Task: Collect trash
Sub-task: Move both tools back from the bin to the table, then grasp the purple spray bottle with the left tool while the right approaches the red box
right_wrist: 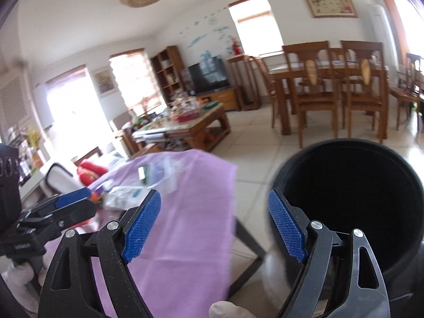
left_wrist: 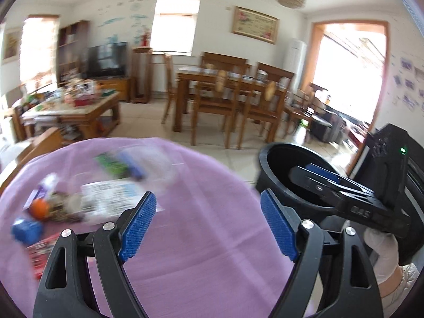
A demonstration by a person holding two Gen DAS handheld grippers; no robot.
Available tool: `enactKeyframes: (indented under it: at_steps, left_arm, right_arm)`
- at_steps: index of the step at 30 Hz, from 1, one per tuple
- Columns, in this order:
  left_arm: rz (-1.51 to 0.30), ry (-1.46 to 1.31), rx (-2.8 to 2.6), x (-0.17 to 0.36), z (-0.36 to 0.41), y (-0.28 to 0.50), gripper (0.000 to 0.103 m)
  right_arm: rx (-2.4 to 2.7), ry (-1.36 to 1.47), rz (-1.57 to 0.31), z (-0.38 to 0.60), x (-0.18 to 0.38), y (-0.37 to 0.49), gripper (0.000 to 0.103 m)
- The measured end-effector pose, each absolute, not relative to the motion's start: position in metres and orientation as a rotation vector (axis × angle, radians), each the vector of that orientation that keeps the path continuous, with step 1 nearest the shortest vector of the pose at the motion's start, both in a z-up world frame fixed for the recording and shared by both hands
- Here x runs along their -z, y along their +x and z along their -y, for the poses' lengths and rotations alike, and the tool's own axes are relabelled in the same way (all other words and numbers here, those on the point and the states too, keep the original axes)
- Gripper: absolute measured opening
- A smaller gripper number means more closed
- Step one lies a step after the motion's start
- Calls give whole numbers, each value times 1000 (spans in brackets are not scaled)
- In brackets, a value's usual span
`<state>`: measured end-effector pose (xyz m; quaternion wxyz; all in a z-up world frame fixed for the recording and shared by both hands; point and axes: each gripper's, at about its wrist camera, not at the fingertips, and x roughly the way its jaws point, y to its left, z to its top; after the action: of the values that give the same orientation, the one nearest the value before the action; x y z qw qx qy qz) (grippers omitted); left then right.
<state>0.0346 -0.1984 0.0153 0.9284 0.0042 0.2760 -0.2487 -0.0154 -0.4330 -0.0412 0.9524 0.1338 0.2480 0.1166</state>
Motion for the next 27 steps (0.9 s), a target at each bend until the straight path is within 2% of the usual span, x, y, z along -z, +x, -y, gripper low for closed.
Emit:
enactKeyframes:
  at_steps: [5, 8, 13, 25, 27]
  left_arm:
    - [-574, -70, 355, -17, 108, 56, 81]
    - [-596, -107, 281, -15, 59, 69, 81]
    - [-644, -83, 194, -3, 6, 101, 81]
    - [-847, 93, 219, 47, -6, 169, 79]
    - [-865, 95, 230, 53, -5, 176, 74]
  right_arm:
    - [-376, 203, -555, 340, 32, -2, 88]
    - [-452, 160, -586, 286, 31, 3, 97]
    - [-527, 73, -640, 202, 36, 10, 97]
    - [-546, -133, -818, 105, 69, 56, 98]
    - [-547, -147, -853, 100, 75, 63, 98]
